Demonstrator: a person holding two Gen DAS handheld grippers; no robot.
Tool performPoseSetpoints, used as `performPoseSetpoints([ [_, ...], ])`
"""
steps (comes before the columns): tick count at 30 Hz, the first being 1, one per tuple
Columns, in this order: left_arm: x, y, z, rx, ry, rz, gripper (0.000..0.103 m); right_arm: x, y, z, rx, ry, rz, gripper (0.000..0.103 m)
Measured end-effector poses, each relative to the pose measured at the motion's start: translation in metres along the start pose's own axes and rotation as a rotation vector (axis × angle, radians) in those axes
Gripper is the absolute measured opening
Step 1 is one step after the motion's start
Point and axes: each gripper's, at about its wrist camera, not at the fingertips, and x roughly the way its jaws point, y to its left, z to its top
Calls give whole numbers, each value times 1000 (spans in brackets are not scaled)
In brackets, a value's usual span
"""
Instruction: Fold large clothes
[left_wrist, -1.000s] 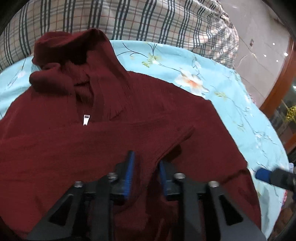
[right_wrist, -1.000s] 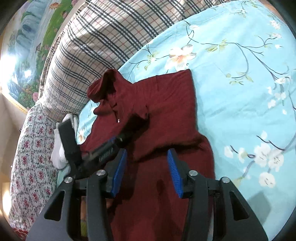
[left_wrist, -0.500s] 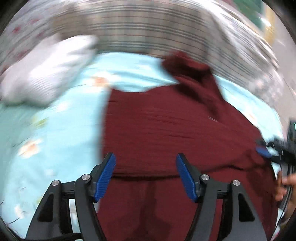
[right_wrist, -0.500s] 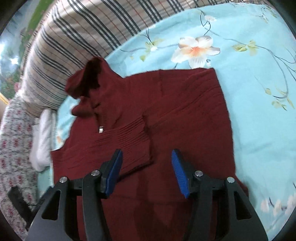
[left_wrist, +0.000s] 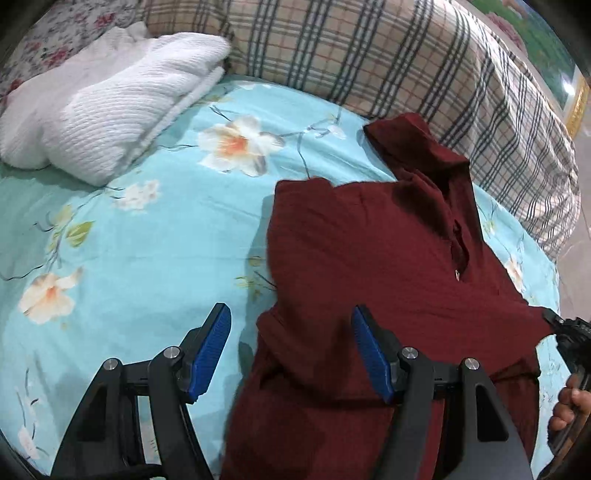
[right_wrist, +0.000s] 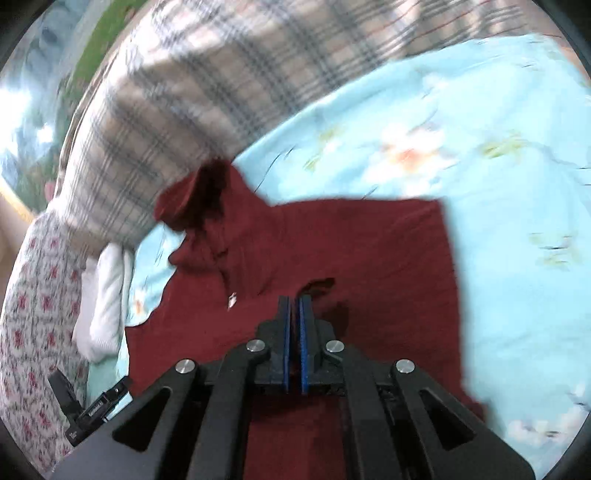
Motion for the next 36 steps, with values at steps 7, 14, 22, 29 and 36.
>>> performPoseSetpoints([
  [7, 25, -3, -2, 19, 45, 24, 68, 4, -42, -17, 45, 67, -75, 4],
  [14, 33, -1, -4, 48, 53, 83, 69, 9, -38, -13, 2, 90, -155, 6],
  [22, 35, -2, -6, 58, 48, 109, 69, -21, -14, -21, -64, -4, -113, 6],
  [29, 36, 1, -7, 68, 48, 102, 71, 20, -43, -35, 20, 141, -95, 4],
  [36, 19, -10, 4, 38, 51, 47, 69, 8, -31, -23, 16, 123, -52, 17],
])
